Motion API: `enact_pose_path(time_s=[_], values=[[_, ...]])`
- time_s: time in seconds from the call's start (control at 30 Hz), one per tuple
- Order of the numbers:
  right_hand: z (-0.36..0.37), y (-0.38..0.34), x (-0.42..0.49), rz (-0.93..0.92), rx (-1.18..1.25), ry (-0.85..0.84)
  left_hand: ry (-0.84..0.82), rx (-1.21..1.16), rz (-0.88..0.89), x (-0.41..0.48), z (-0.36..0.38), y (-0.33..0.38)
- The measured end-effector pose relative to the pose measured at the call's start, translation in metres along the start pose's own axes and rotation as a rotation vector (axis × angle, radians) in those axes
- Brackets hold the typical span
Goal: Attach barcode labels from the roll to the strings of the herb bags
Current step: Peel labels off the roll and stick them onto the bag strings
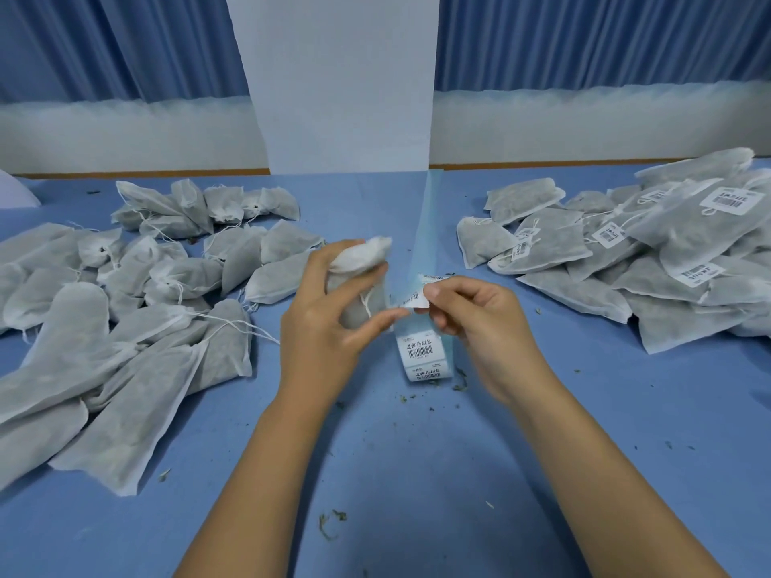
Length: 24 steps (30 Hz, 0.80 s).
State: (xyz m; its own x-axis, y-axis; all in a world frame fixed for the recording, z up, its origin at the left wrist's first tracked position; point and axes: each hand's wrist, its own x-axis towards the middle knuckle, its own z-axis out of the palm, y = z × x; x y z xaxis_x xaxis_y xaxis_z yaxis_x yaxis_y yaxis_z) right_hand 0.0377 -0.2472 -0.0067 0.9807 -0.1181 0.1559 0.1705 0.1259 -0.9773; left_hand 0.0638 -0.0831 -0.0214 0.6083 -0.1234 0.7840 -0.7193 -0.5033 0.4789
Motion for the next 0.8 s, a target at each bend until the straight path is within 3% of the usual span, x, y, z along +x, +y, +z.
enact_pose_path(time_s=[0.1,0.2,0.43,0.8], values=[[-0.008,-0.002,0.006,-0.016,0.043,0.136,0.057,-0.186,-0.265,0.003,-0.007,-0.002],[-0.015,-0.007,0.007,-0.123,0.090,0.203,0.044,-0.264,-0.381,0.004,-0.012,-0.004],[0.015,0.006,-0.005,-0.318,-0.232,-0.030,-0.111,-0.302,-0.315,0.004,-0.007,-0.001],[0.022,0.015,0.000,-0.329,-0.413,0.112,-0.235,-0.284,-0.175,0.000,-0.006,-0.001]])
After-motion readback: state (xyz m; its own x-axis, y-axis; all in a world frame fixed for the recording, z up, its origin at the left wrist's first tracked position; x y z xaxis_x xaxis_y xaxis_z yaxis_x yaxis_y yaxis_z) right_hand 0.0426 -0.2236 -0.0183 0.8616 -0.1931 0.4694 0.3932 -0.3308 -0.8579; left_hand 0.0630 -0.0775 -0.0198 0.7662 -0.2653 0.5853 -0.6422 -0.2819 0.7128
